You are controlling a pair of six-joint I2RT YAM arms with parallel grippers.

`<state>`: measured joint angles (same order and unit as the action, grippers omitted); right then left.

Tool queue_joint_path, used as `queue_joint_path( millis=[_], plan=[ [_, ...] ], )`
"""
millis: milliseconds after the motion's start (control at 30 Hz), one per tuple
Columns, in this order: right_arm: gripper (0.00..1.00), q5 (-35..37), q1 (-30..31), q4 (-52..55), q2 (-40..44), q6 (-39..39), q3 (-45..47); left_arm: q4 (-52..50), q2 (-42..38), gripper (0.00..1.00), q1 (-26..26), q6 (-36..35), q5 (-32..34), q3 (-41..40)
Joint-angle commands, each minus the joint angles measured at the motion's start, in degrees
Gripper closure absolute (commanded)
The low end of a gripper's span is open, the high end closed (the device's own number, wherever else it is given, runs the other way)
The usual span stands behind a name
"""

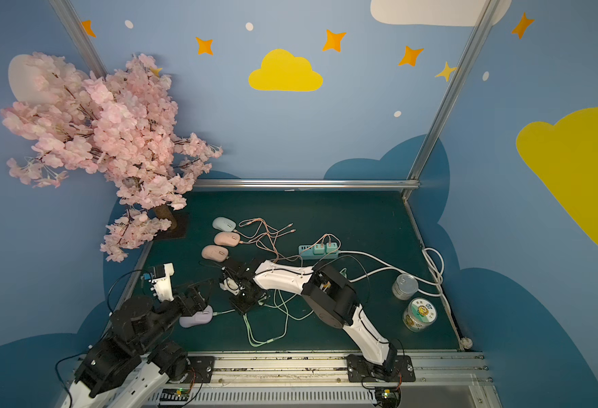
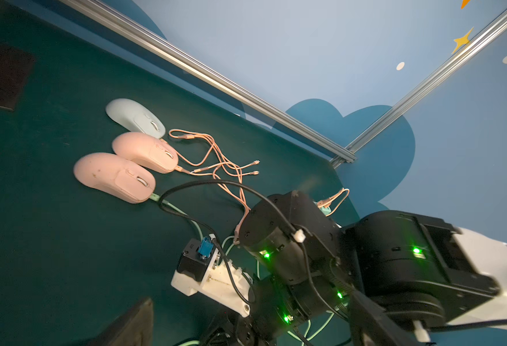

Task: Unplug the wireless mouse
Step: Pick up the mouse from the center of the board.

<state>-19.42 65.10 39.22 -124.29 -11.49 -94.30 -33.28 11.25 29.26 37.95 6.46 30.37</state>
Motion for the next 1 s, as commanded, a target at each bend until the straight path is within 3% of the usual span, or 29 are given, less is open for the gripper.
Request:
queue_joint_path(
  millis=[0,200,500,633,733,967],
  plan=[
    [1.00,-3.18,-3.43,1.64,7.56,1.10,2.37,9.83,0.75,0.00,-0.24,2.84,-6.30,-5.21],
    [1.00,-1.13,-8.05,3.87,15.94,3.16,9.37,28.22,4.05,0.00,0.00,5.86,-11.83,-15.15],
    [1.00,2.19,-12.58,5.41,28.94,3.71,18.25,53.48,10.86,0.00,3.25,-5.03,-13.28,-26.30],
    [1.00,3.36,-13.15,6.77,32.73,4.23,18.58,58.28,16.35,0.00,5.32,-12.35,-14.87,-27.32],
    [1.00,2.66,-13.07,6.02,35.40,5.53,18.88,60.70,19.48,0.00,5.96,-13.23,-16.93,-26.75],
    [1.00,-1.15,-13.07,3.22,39.03,8.35,17.63,54.31,17.93,0.01,6.94,-17.80,-19.24,-22.02]
  ],
)
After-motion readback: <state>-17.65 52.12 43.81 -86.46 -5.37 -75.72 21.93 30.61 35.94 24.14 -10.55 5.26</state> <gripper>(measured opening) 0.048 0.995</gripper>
